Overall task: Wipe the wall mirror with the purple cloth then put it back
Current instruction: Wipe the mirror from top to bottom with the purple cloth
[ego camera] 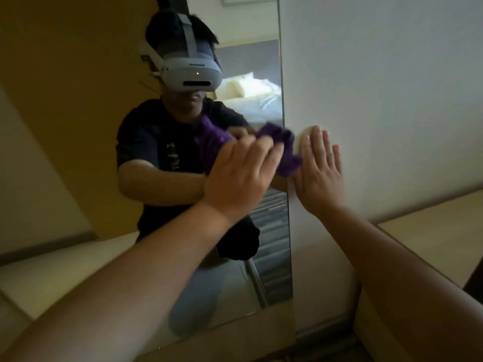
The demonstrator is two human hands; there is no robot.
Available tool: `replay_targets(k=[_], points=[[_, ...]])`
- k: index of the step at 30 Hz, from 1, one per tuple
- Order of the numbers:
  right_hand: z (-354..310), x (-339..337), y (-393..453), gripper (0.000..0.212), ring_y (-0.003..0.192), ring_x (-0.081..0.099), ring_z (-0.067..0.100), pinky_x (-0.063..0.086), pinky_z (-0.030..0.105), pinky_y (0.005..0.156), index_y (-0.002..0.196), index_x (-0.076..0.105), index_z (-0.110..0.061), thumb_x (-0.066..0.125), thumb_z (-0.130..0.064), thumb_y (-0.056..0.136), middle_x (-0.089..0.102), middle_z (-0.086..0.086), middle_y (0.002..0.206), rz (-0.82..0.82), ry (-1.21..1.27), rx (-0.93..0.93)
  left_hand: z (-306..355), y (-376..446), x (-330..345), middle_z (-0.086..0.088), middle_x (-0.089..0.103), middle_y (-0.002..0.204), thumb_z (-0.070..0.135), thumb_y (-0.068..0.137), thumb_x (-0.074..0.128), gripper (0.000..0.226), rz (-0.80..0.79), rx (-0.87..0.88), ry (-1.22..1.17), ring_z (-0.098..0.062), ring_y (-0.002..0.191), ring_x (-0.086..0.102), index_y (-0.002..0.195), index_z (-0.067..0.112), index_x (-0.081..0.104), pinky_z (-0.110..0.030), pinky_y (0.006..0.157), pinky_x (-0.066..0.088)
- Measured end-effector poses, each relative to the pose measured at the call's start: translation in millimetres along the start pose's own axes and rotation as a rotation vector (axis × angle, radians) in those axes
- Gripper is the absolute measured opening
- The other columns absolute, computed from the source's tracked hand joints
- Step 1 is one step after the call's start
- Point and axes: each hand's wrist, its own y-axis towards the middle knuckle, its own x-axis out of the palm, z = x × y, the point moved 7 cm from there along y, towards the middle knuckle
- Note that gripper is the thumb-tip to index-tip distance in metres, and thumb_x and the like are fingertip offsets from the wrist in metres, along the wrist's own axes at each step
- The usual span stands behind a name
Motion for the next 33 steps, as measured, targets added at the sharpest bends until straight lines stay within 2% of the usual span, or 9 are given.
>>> replay_targets(k=[5, 8, 11, 13, 18, 24, 27, 30, 33], points=[[4, 2, -2, 0.062, 0.15, -0.012, 0.023, 0.0, 0.048, 0.124, 0.157, 0.002, -0.012, 0.022, -0.042, 0.107, -0.009, 0.007, 0.163, 0.033, -0.015, -0.049, 75, -117, 22, -0.007, 0.06, 0.12, 0.016, 0.099, 0.049, 0.033, -0.183, 0.135, -0.093, -0.027, 0.104, 0.056, 0.13, 0.014, 0.06, -0.039, 0.088, 0.041], [4, 0, -1, 0.062, 0.151, -0.007, 0.025, 0.001, 0.047, 0.124, 0.157, 0.008, -0.011, 0.025, -0.042, 0.107, 0.002, 0.013, 0.165, 0.058, -0.009, -0.05, 113, -180, 30, -0.004, 0.048, 0.121, 0.018, 0.095, 0.051, 0.036, -0.308, 0.209, -0.151, -0.023, 0.106, 0.047, 0.13, 0.015, 0.055, -0.036, 0.092, 0.034], [5, 0, -1, 0.062, 0.152, 0.001, 0.029, 0.001, 0.046, 0.123, 0.157, 0.011, -0.01, 0.027, -0.042, 0.106, 0.007, 0.015, 0.165, 0.078, -0.008, -0.052, 132, -223, 34, -0.003, 0.05, 0.121, 0.019, 0.094, 0.055, 0.035, -0.423, 0.24, -0.201, -0.022, 0.106, 0.049, 0.128, 0.017, 0.06, -0.035, 0.093, 0.036], [4, -1, 0, 0.062, 0.152, 0.0, 0.029, 0.0, 0.045, 0.124, 0.157, 0.009, -0.011, 0.026, -0.043, 0.106, 0.005, 0.014, 0.165, 0.057, -0.004, -0.044, 134, -231, 30, -0.003, 0.052, 0.121, 0.021, 0.093, 0.057, 0.036, -0.456, 0.249, -0.215, -0.021, 0.105, 0.051, 0.128, 0.018, 0.06, -0.035, 0.092, 0.037], [1, -10, -3, 0.062, 0.153, -0.007, 0.026, -0.002, 0.045, 0.124, 0.158, 0.002, -0.015, 0.022, -0.045, 0.107, -0.003, 0.01, 0.166, -0.064, 0.016, -0.018, 122, -215, 12, -0.001, 0.059, 0.112, 0.016, 0.097, 0.038, 0.035, -0.588, 0.232, -0.296, -0.021, 0.098, 0.058, 0.126, 0.017, 0.058, -0.035, 0.088, 0.04], [-8, -27, -34, 0.059, 0.152, -0.006, 0.017, 0.0, 0.042, 0.124, 0.158, 0.01, -0.016, 0.019, -0.044, 0.107, 0.001, 0.006, 0.166, -0.116, 0.212, 0.041, 83, -224, -9, -0.003, 0.057, 0.117, 0.015, 0.09, 0.043, 0.041, -0.628, 0.286, -0.338, -0.025, 0.102, 0.054, 0.128, 0.015, 0.058, -0.039, 0.091, 0.036], [-42, -26, -72, 0.056, 0.151, -0.006, 0.019, -0.001, 0.043, 0.124, 0.157, 0.014, -0.014, 0.025, -0.037, 0.107, 0.006, 0.011, 0.165, -0.092, 0.139, -0.127, 74, -239, -15, -0.003, 0.056, 0.117, 0.017, 0.091, 0.041, 0.04, -0.64, 0.392, -0.345, -0.025, 0.103, 0.052, 0.128, 0.014, 0.057, -0.04, 0.092, 0.036], [-73, -8, -88, 0.055, 0.152, 0.001, 0.029, 0.002, 0.05, 0.124, 0.156, 0.023, -0.014, 0.033, -0.031, 0.105, 0.012, 0.013, 0.165, -0.086, -0.009, -0.328, 80, -250, -15, -0.002, 0.055, 0.117, 0.022, 0.093, 0.041, 0.04, -0.689, 0.479, -0.364, -0.024, 0.104, 0.052, 0.129, 0.014, 0.055, -0.039, 0.092, 0.035], [-78, 6, -88, 0.057, 0.151, 0.009, 0.037, 0.005, 0.055, 0.122, 0.154, 0.026, -0.012, 0.044, -0.022, 0.101, 0.017, 0.016, 0.163, -0.05, -0.13, -0.422, 100, -247, -11, -0.001, 0.055, 0.118, 0.02, 0.096, 0.037, 0.037, -0.676, 0.544, -0.411, -0.022, 0.105, 0.054, 0.13, 0.016, 0.054, -0.037, 0.093, 0.037]])
